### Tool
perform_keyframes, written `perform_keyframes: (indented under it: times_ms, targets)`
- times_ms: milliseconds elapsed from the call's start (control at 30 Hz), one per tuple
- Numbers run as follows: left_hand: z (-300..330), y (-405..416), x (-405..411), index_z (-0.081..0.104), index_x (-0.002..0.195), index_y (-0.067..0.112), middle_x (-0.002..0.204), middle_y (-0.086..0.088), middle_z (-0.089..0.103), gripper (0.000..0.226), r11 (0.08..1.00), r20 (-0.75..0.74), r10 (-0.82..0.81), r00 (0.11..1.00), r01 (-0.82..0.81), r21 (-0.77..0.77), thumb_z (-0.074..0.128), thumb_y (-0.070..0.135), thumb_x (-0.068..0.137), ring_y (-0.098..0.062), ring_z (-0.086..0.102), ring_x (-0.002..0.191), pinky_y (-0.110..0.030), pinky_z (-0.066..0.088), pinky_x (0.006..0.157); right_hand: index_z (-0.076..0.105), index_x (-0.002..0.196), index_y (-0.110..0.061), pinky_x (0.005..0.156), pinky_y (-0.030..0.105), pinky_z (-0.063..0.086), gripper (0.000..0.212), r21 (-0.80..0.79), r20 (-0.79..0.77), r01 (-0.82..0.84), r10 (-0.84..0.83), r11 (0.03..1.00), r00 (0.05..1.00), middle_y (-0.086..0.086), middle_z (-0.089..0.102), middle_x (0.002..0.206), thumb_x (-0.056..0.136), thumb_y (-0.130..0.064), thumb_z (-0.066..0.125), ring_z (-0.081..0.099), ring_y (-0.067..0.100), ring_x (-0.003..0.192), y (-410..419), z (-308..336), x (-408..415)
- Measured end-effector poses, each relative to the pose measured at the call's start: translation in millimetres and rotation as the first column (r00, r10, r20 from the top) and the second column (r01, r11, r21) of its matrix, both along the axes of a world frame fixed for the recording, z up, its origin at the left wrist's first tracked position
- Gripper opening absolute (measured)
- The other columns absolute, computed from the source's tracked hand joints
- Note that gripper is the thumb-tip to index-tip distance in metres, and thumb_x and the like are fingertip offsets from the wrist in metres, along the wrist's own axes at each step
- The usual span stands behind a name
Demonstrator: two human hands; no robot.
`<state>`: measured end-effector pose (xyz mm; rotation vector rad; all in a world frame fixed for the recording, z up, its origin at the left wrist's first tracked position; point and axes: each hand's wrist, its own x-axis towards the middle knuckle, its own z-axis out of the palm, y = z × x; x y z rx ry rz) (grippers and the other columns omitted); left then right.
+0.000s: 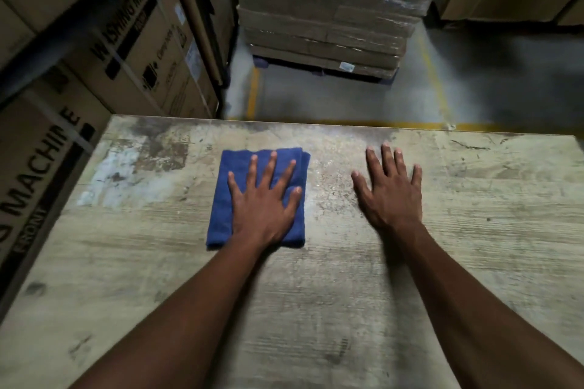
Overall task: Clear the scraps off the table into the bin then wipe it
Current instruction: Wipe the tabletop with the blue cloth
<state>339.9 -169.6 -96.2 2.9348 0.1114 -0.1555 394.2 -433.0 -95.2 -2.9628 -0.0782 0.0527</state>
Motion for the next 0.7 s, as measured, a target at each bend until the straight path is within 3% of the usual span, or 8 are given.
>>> perform_keyframes:
  times_ms: [200, 367, 533, 700]
  targets:
    - [-5, 17, -35, -0.004, 0.167, 0.057, 0.18, 0.014, -0.013, 0.066, 1.0, 0.019, -0.006, 1.0, 0.006, 0.01, 0.01, 0.074, 0.104, -0.023, -0.017, 0.166, -0.072, -0.008, 0.127, -0.002, 0.172, -0.036, 0.131, 0.064, -0.003, 0.079, -0.044, -0.033, -0.084, 0.083, 0.995, 0.996, -0.002, -0.012, 0.181, 0.105, -0.077, 0.005, -0.013, 0.022, 0.167, 14, 1, -18]
    - [-7, 25, 21, -0.006, 0.166, 0.057, 0.181, 0.014, -0.01, 0.066, 1.0, 0.031, 0.018, 0.999, -0.018, 0.008, 0.011, 0.075, 0.105, -0.024, -0.016, 0.167, -0.073, -0.008, 0.126, -0.003, 0.173, -0.023, 0.132, 0.062, -0.004, 0.089, -0.008, -0.031, -0.05, 0.05, 0.999, 0.998, -0.002, -0.013, 0.181, 0.104, -0.078, 0.006, -0.017, 0.02, 0.166, 50, -4, -5]
    - [-5, 50, 110, 0.007, 0.167, 0.057, 0.181, 0.012, 0.003, 0.066, 0.998, 0.042, 0.058, 0.997, -0.059, 0.007, 0.014, 0.075, 0.104, -0.024, -0.005, 0.168, -0.074, -0.005, 0.125, 0.002, 0.173, -0.029, 0.131, 0.063, -0.005, 0.084, 0.0, 0.0, -0.03, 0.03, 1.0, 1.0, -0.005, -0.009, 0.181, 0.105, -0.076, 0.008, -0.014, 0.018, 0.167, 62, -11, 7]
    - [-4, 59, 125, 0.01, 0.168, 0.055, 0.182, 0.01, 0.005, 0.068, 0.999, 0.03, 0.041, 0.999, -0.041, 0.009, 0.01, 0.075, 0.103, -0.026, -0.002, 0.168, -0.074, -0.005, 0.126, -0.001, 0.173, -0.031, 0.132, 0.061, -0.004, 0.081, -0.01, 0.017, -0.029, 0.029, 1.0, 0.999, -0.006, -0.009, 0.181, 0.106, -0.075, 0.008, -0.014, 0.016, 0.167, 61, -10, 6]
